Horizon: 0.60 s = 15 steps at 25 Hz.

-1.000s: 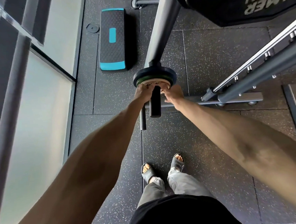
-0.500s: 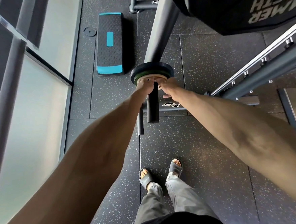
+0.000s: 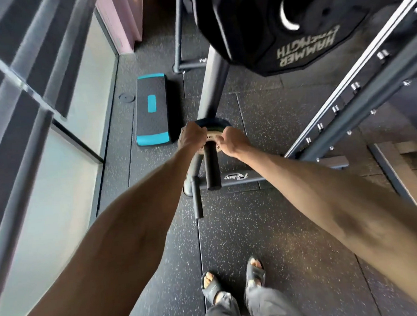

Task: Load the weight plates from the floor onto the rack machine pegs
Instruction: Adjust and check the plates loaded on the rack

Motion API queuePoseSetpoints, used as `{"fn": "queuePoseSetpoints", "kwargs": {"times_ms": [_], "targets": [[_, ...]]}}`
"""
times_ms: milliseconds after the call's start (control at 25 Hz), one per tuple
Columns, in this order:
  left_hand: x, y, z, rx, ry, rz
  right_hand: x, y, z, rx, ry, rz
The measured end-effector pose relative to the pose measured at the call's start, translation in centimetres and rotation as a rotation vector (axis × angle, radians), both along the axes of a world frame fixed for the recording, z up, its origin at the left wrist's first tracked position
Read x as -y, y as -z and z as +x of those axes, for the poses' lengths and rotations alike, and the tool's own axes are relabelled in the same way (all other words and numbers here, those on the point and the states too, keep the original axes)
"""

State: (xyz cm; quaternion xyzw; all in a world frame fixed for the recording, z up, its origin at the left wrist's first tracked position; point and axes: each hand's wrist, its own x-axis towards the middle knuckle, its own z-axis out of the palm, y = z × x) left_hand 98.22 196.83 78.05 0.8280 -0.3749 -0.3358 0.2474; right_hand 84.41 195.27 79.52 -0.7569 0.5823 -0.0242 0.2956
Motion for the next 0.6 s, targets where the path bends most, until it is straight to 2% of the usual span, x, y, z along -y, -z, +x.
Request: {"fn": "queuePoseSetpoints", "kwargs": {"times_ms": [280, 400, 520, 600], "targets": [[-3.4, -15.8, 1.3, 0.103, -0.087, -0.293, -3.0, -14.2, 2.7, -0.01, -0.3, -0.251], [-6.0, -23.0, 2.5, 0.184, -0.211, -0.38, -5.6, -20.6, 3.9, 0.037, -0.442, -0.351], [-10.4, -30.4, 1.3, 0.27, -0.333, -0.509, -9.8, -27.5, 3.6, 0.135, -0.613, -0.428], [-13.2, -34.9, -0.4, 0.364, -0.352, -0.611, -12.0, -31.9, 2.7, 0.259, -0.644, -0.474]]}}
